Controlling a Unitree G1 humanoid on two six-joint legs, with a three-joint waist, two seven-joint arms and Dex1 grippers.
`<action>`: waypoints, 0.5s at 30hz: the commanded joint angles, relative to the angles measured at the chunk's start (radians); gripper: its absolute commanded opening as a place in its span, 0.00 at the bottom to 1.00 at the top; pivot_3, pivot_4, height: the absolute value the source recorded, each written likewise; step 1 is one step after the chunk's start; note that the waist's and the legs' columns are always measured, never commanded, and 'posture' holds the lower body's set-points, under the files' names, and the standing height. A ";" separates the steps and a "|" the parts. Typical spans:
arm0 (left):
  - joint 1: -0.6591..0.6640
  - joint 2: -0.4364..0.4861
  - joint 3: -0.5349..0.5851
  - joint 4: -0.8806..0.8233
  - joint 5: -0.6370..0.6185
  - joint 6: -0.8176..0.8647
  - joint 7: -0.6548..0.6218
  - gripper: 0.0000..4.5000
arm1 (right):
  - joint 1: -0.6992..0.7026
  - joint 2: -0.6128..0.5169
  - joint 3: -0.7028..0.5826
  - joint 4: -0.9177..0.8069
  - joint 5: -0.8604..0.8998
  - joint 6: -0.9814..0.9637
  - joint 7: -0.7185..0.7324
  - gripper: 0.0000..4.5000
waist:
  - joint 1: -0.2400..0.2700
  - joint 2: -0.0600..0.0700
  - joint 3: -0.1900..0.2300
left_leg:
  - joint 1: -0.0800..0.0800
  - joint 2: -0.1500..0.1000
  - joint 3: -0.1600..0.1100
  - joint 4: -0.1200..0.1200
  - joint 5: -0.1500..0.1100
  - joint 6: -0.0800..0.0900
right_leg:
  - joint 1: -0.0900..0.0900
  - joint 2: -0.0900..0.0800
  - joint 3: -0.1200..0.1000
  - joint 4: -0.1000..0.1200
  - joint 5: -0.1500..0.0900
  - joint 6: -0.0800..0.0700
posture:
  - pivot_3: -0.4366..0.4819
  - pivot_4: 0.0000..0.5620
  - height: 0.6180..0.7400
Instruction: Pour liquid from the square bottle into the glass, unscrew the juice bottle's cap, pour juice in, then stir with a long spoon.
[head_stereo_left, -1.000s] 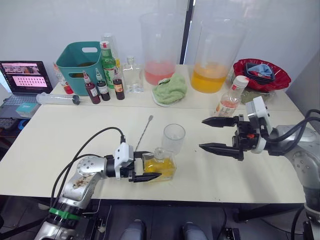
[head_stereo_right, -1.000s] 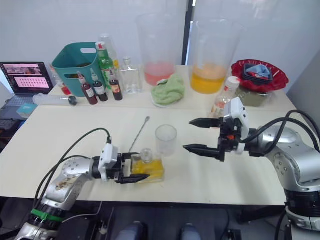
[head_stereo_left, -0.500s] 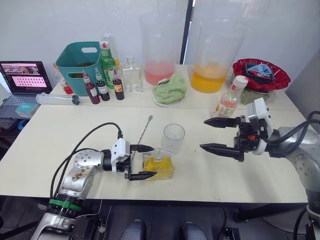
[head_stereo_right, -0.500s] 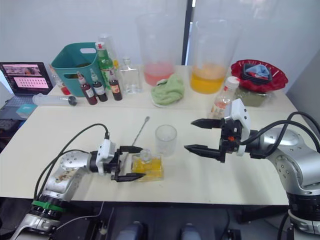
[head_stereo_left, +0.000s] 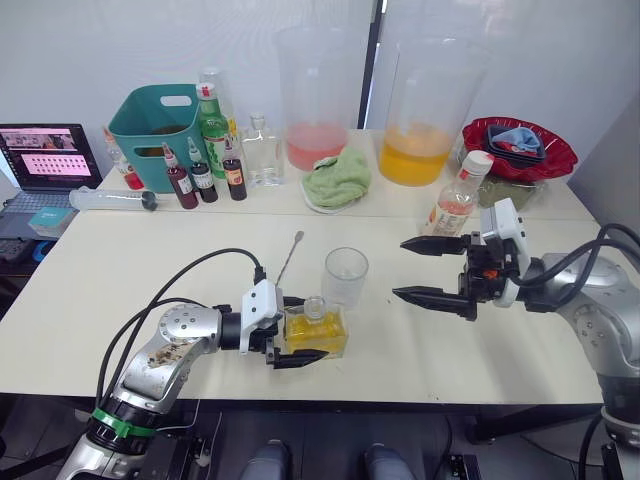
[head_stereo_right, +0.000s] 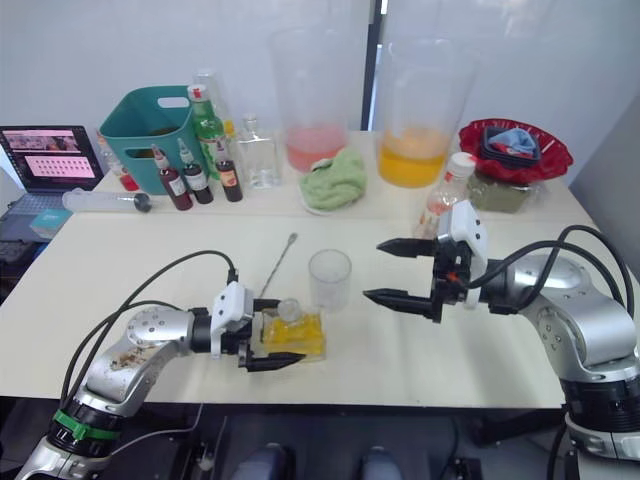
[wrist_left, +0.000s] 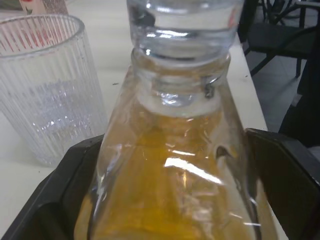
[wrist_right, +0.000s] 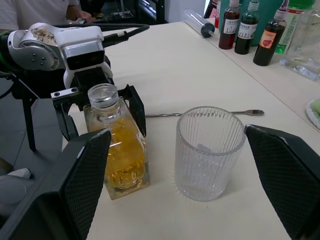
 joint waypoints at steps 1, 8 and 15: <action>-0.010 0.009 0.007 -0.021 0.005 -0.015 -0.002 1.00 | -0.017 0.000 -0.012 -0.015 0.006 -0.019 0.009 1.00 | 0.000 0.000 0.000 | 0.000 0.000 0.000 0.000 0.000 0.000 | 0.000 0.000 0.000 0.000 0.000 0.000 | 0.48 0.27 1.00; -0.026 0.005 0.010 0.000 -0.003 -0.029 -0.021 0.62 | -0.020 0.053 0.052 -0.094 0.048 0.030 -0.013 1.00 | -0.003 0.000 0.000 | 0.000 0.000 0.000 0.000 0.000 0.000 | 0.000 0.000 0.000 0.000 0.000 0.000 | 0.48 0.27 1.00; -0.068 0.010 0.000 0.036 0.010 -0.046 -0.047 0.62 | -0.091 0.163 0.211 -0.138 -0.011 0.051 -0.078 1.00 | -0.002 0.000 0.000 | 0.000 0.000 -0.002 0.001 0.000 0.000 | 0.000 0.000 0.000 0.000 0.000 0.000 | 0.48 0.27 1.00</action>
